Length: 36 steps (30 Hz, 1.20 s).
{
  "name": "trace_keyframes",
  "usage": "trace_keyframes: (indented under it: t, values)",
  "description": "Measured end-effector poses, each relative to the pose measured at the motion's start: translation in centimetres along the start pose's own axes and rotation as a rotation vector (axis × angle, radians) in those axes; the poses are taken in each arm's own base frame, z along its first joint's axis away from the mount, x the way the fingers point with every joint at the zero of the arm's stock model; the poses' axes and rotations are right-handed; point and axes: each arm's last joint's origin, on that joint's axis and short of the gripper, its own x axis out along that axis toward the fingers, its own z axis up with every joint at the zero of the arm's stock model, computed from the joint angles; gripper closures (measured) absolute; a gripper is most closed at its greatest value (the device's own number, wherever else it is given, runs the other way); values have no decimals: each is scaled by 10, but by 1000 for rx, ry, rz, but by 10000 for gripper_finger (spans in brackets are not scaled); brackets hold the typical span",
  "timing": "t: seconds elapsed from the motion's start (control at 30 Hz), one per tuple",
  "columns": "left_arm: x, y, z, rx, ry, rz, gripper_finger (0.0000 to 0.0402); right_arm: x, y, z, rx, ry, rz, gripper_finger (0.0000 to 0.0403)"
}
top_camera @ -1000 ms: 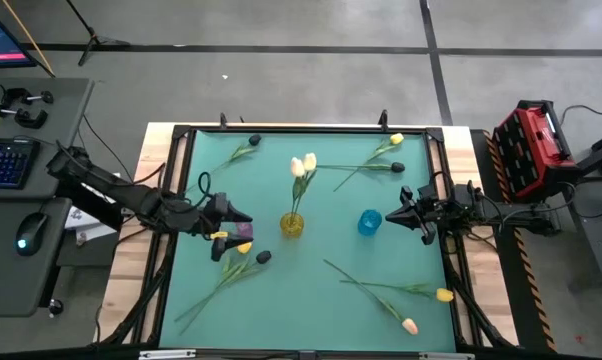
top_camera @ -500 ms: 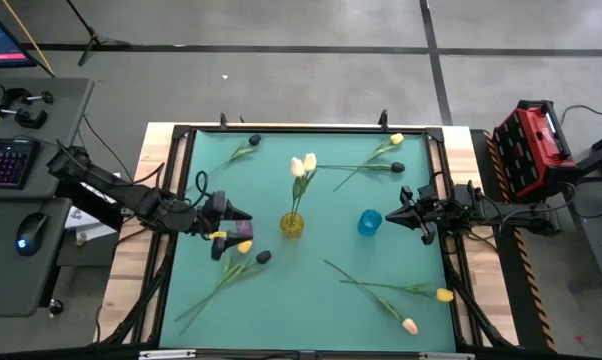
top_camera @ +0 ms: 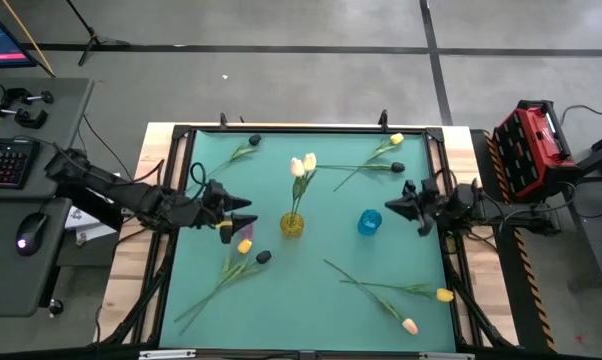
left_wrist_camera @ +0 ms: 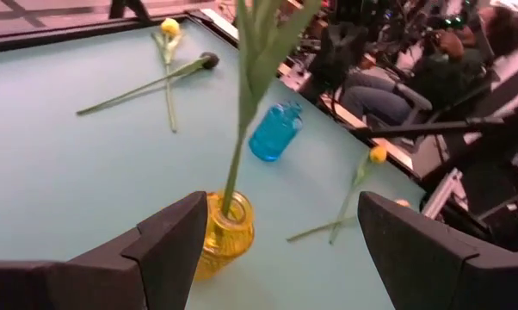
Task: Sort flowers into vase by color
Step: Put the white flower into the yellow vase
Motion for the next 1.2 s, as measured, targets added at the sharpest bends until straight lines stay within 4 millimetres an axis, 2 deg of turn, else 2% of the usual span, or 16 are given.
trace_keyframes:
  t: [0.13,0.27,0.43,0.57,0.77,0.9,1.07,1.2]
  values:
    - [4,4,4,6,26,-20,113,-1,3,13,265,-196,-38,402]
    - [7,6,5,55,103,-105,113,-3,5,23,363,-360,-53,402]
    - [7,4,3,182,176,-215,113,0,16,31,422,-386,126,402]
    - [6,2,1,301,207,-297,113,15,30,35,455,-297,125,402]
    - [4,-4,-5,496,214,-376,113,66,69,33,571,80,57,402]
    - [7,-9,-9,583,209,-404,113,103,104,15,712,431,-32,402]
    - [17,-22,-16,602,177,-477,113,128,145,-39,920,936,-250,403]
    - [29,-31,-26,604,168,-504,113,124,165,-93,935,1351,-427,403]
